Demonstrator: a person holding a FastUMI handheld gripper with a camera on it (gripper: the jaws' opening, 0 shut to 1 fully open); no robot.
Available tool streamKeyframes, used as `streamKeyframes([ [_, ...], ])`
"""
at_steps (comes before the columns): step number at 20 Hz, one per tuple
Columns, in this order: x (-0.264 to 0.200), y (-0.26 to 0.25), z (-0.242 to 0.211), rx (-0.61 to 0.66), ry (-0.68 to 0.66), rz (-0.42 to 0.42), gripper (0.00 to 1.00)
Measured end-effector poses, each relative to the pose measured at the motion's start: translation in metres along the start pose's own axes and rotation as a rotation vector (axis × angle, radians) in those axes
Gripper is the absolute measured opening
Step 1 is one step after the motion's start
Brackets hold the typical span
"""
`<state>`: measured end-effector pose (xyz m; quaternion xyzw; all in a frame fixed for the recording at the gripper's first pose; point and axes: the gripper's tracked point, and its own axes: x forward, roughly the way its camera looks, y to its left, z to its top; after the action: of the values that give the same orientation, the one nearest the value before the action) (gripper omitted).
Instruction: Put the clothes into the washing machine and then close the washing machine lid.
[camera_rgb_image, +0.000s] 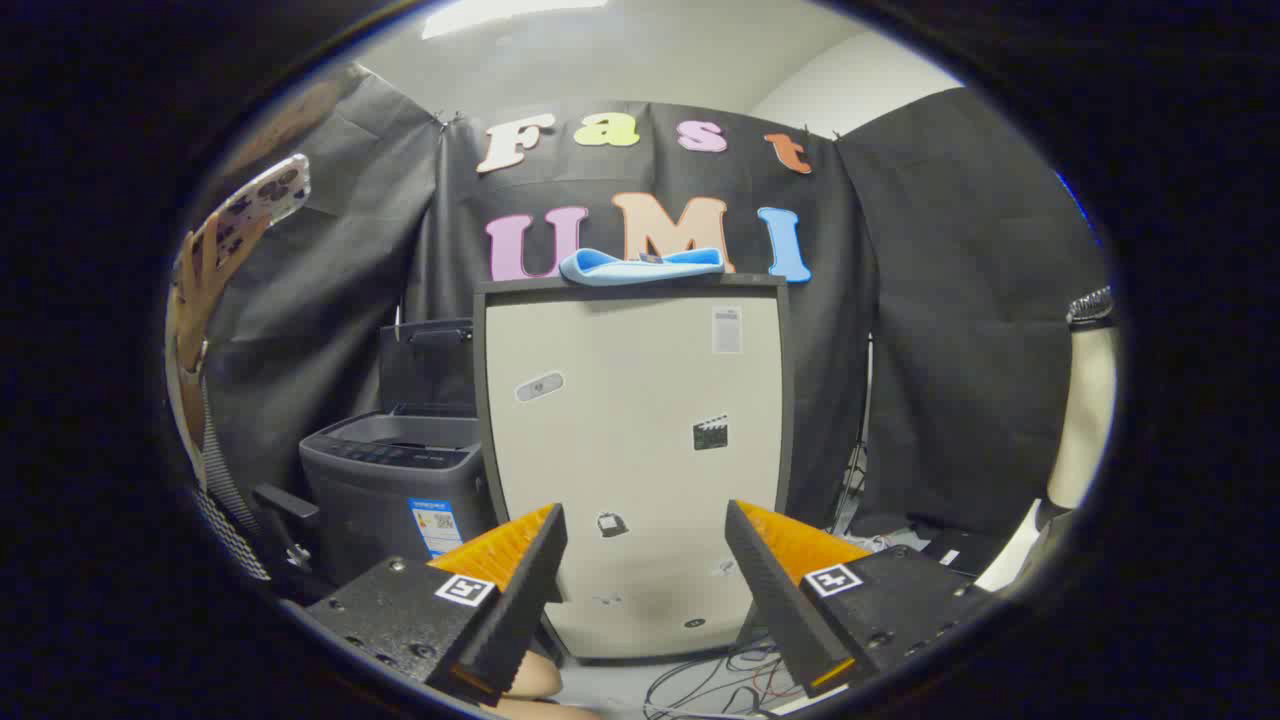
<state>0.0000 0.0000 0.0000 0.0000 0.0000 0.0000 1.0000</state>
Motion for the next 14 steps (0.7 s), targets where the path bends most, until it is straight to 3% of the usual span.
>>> streamKeyframes([
  [9,-0.0003,-0.0095,-0.0008,0.005,0.004,-0.047,0.97],
  [14,0.0,-0.004,-0.0008,-0.004,0.006,-0.027,0.97],
])
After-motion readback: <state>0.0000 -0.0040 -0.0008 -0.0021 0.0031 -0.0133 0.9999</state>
